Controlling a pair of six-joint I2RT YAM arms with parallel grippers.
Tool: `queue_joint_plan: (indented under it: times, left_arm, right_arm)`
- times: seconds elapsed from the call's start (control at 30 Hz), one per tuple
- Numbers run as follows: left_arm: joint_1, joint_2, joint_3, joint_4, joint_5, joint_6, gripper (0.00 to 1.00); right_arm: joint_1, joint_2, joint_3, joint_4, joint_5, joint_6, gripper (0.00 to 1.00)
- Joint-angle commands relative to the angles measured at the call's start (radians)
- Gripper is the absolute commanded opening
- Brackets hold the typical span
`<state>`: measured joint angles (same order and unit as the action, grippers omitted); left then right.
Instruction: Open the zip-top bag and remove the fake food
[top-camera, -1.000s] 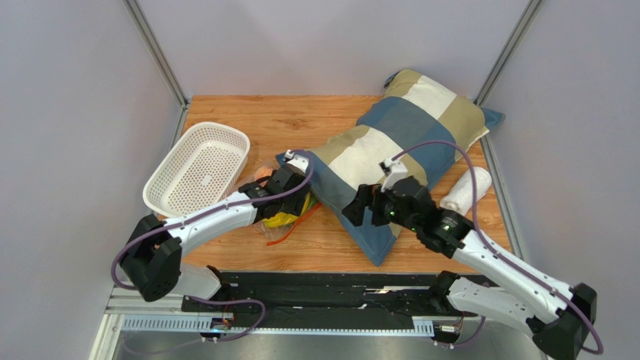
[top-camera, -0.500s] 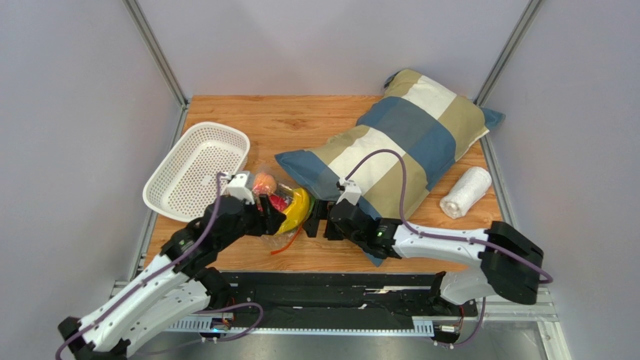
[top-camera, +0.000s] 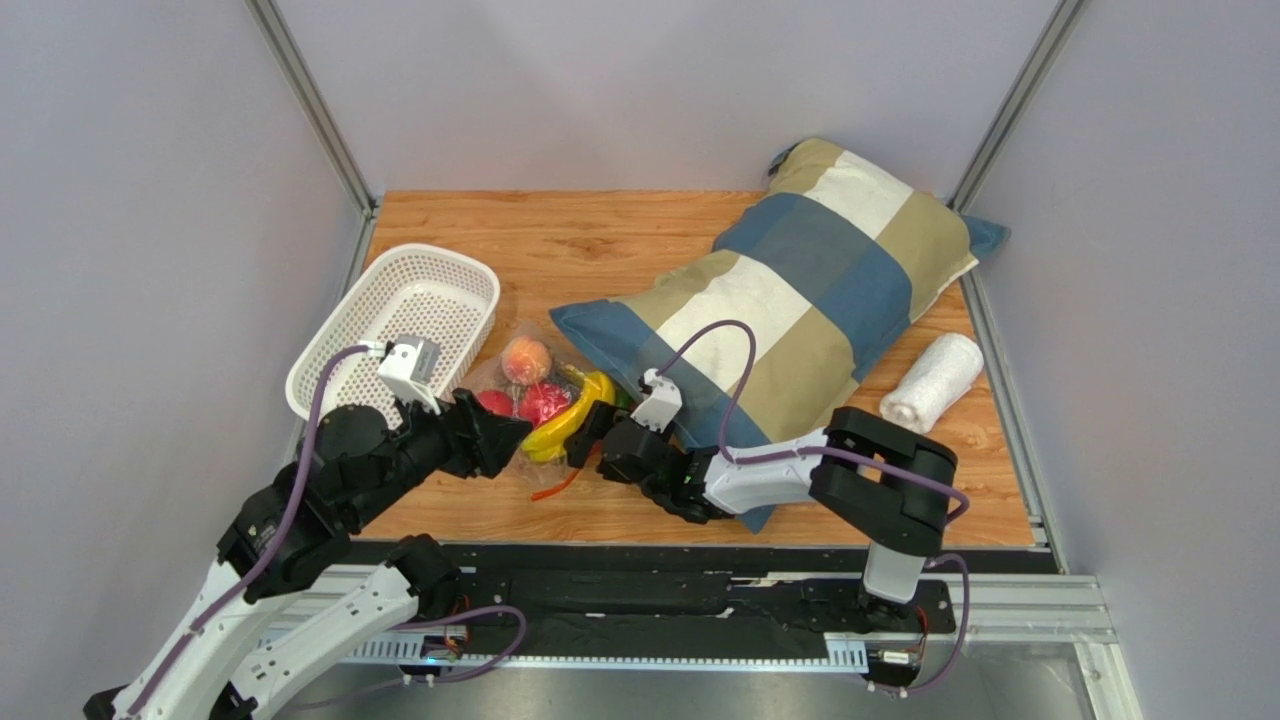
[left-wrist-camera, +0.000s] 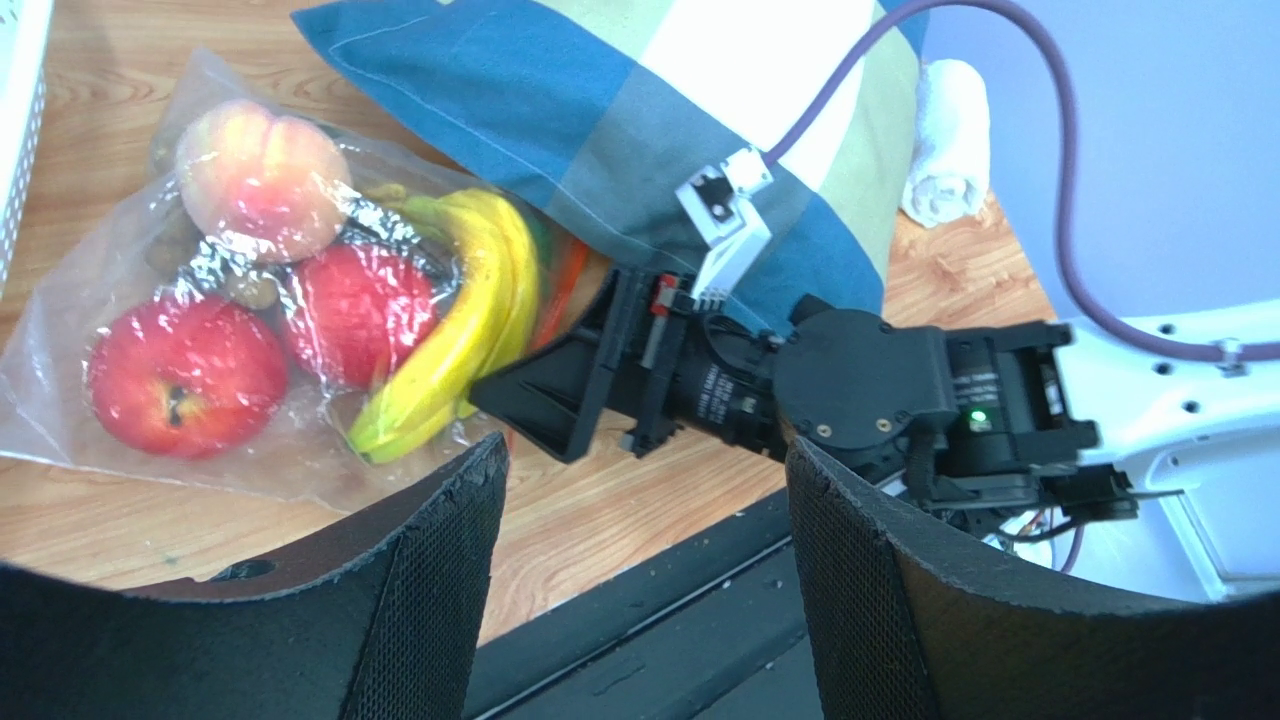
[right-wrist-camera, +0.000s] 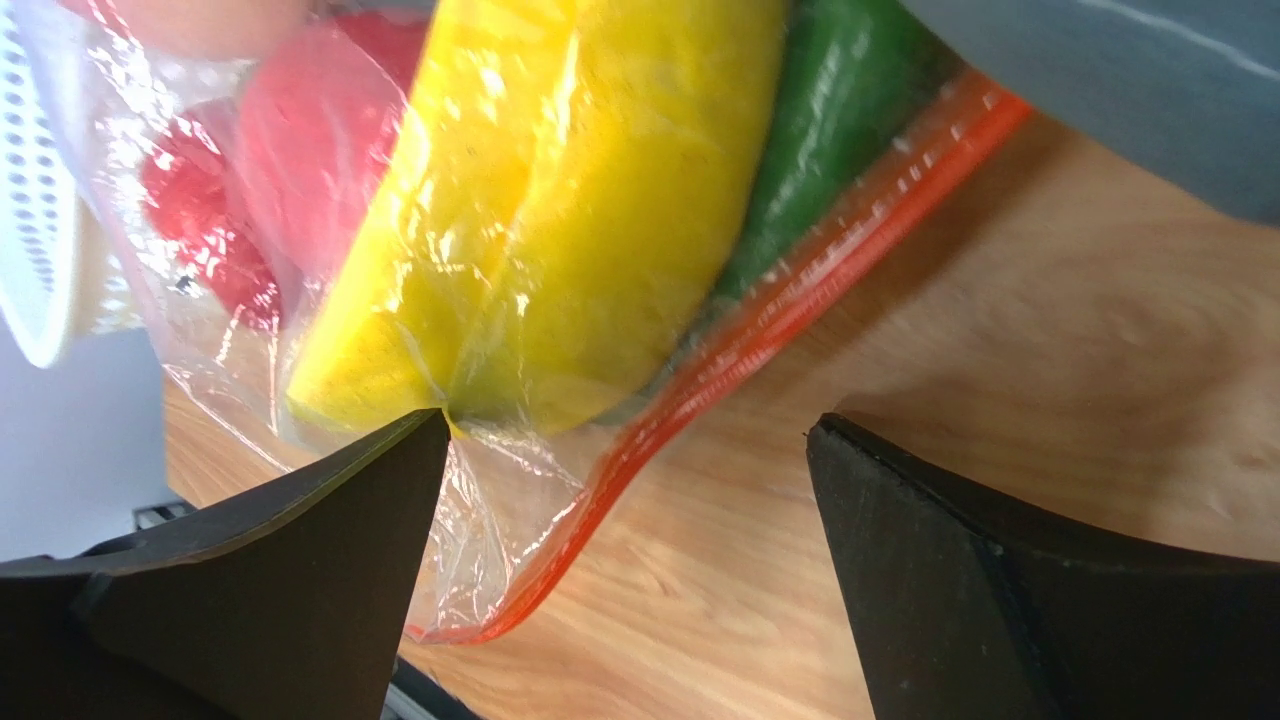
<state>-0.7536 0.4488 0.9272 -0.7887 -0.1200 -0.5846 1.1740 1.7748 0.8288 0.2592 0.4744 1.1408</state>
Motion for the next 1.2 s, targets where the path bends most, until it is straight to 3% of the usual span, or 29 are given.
queue_joint_plan:
  times: [0.0,0.13,0.17,0.23,0.3,0.37,0.53,0.77,0.9,1.07,1.17]
  left_arm:
    - [0.002,-0.013,0.042,-0.030,0.034,0.057,0.73]
    - [0.002,-0.030,0.059,-0.053,0.017,0.072,0.73]
    - [0.002,-0.033,0.070,-0.060,0.016,0.077,0.73]
    - [0.000,-0.036,0.081,-0.069,0.022,0.081,0.73]
    - [0.002,-0.038,0.090,-0.069,0.037,0.089,0.74]
    - [0.000,-0.038,0.101,-0.073,0.042,0.092,0.74]
    - [0.002,-0.009,0.130,-0.086,0.075,0.121,0.74]
    - [0.002,0.079,0.154,-0.049,0.112,0.138,0.75]
    - [0.002,0.110,0.165,-0.018,0.140,0.128,0.74]
    - [0.002,0.119,0.188,0.031,0.128,0.069,0.74]
    - [0.002,0.123,0.187,0.061,0.077,0.031,0.77]
  right_arm:
    - [0.000,0.081,0.036,0.230,0.083,-0.019,1.00]
    - [-0.001,0.133,0.017,0.368,0.072,-0.171,0.85]
    - [0.000,0.143,0.003,0.412,0.063,-0.208,0.74]
    - [0.000,0.147,-0.026,0.549,0.050,-0.265,0.67]
    - [0.000,0.155,-0.056,0.662,0.012,-0.372,0.46]
    - [0.000,0.144,-0.051,0.658,-0.005,-0.429,0.27]
    - [-0.001,0.048,0.015,0.379,-0.126,-0.584,0.00]
    - [0.000,-0.210,0.082,-0.164,-0.232,-0.785,0.00]
    - [-0.025,-0.348,0.161,-0.380,-0.315,-0.956,0.00]
    - [-0.128,-0.400,0.314,-0.579,-0.657,-1.176,0.00]
    - [-0.143,-0.364,0.418,-0.754,-0.756,-1.340,0.00]
